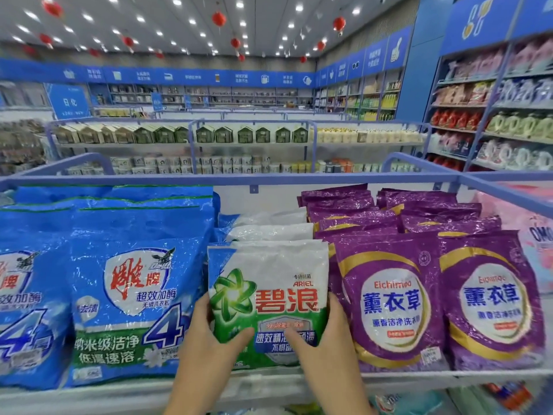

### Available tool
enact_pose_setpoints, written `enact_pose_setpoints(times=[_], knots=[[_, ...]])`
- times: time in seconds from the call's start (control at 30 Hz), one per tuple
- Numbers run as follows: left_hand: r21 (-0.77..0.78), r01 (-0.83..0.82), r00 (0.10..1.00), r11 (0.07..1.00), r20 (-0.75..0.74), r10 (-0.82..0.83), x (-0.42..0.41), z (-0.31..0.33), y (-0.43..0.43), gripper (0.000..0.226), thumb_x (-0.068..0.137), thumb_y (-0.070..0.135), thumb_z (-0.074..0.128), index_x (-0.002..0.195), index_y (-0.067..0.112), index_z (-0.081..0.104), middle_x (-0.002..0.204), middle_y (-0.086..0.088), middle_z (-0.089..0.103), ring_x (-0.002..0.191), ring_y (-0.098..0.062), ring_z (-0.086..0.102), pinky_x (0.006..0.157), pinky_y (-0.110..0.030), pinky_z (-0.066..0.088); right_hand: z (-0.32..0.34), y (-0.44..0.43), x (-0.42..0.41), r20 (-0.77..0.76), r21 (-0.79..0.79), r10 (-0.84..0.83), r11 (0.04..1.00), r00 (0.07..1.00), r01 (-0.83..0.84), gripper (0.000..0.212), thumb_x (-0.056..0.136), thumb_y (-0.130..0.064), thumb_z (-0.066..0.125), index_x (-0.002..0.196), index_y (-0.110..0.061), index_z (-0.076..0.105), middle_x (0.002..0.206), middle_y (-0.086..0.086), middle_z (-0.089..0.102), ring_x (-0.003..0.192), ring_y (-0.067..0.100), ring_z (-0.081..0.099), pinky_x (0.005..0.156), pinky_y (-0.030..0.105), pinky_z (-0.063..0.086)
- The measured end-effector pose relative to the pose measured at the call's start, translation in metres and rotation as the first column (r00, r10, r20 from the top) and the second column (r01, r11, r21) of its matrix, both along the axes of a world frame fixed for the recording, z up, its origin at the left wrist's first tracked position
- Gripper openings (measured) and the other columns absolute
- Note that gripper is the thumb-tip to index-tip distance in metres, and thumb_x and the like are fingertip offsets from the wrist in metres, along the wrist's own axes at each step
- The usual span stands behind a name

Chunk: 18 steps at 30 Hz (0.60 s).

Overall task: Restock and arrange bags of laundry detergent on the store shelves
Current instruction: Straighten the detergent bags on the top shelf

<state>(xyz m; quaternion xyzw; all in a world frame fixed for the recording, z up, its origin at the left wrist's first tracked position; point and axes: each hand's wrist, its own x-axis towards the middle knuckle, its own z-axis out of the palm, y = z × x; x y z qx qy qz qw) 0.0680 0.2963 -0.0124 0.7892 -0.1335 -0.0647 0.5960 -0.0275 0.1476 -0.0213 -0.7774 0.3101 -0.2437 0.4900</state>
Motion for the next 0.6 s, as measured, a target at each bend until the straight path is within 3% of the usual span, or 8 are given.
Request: enact_pose_setpoints(times=[0.1, 0.2, 0.27, 0.5, 0.6], knots=[[0.127, 0.029, 0.999, 0.991, 0.025, -0.033, -0.012, -0.006, 0.005, 0.108, 0.064, 0.010, 0.094, 0.151, 0.029, 0.034, 0.126, 0.013, 0.060, 0.112, -0.009, 0.060, 0.102, -0.031, 0.046, -0.011, 0.002, -0.003, -0.017, -0.059, 0.029, 0.998, 0.999, -0.030, 0.095, 0.082, -0.030, 0.083, 0.155, -0.034, 0.022, 0.144, -0.013, 0.047, 0.131, 0.009, 0.048, 0.112, 0.040, 0.043], [0.201, 0.000, 0.998, 0.980, 0.069, -0.014, -0.014, -0.003, 0.003, 0.095, 0.069, 0.009, 0.090, 0.145, 0.031, 0.037, 0.107, 0.022, 0.062, 0.098, -0.007, 0.063, 0.086, -0.027, 0.046, -0.012, -0.001, -0.003, 0.007, -0.115, 0.050, 0.992, 0.999, -0.049, 0.084, 0.084, -0.026, 0.081, 0.150, -0.031, 0.030, 0.137, -0.013, 0.053, 0.126, 0.010, 0.052, 0.105, 0.036, 0.046], [0.225, -0.052, 0.994, 0.973, 0.110, 0.028, -0.011, 0.001, 0.000, 0.087, 0.069, 0.009, 0.091, 0.139, 0.030, 0.043, 0.100, 0.020, 0.062, 0.098, -0.013, 0.065, 0.085, -0.031, 0.047, -0.010, -0.002, -0.001, 0.017, -0.154, 0.071, 0.986, 0.997, -0.068, 0.081, 0.085, -0.027, 0.081, 0.150, -0.027, 0.031, 0.137, -0.011, 0.054, 0.126, 0.012, 0.052, 0.101, 0.033, 0.045], [0.315, -0.104, 0.965, 0.943, 0.261, 0.019, -0.023, -0.006, 0.002, 0.073, 0.076, 0.018, 0.087, 0.137, 0.021, 0.047, 0.105, 0.016, 0.062, 0.097, -0.007, 0.059, 0.080, -0.019, 0.038, -0.022, -0.008, -0.004, 0.025, -0.289, 0.101, 0.953, 0.995, -0.090, 0.083, 0.090, -0.038, 0.074, 0.154, -0.017, 0.027, 0.146, 0.001, 0.050, 0.132, 0.021, 0.050, 0.104, 0.042, 0.048], [0.391, -0.165, 0.936, 0.906, 0.352, 0.018, -0.032, -0.011, 0.004, 0.074, 0.086, 0.028, 0.080, 0.148, 0.016, 0.040, 0.125, 0.001, 0.068, 0.111, -0.022, 0.063, 0.084, -0.025, 0.041, -0.027, -0.004, -0.013, 0.032, -0.448, 0.105, 0.891, 0.994, -0.080, 0.081, 0.096, -0.033, 0.067, 0.158, -0.011, 0.019, 0.158, 0.008, 0.036, 0.144, 0.024, 0.039, 0.115, 0.042, 0.041]])
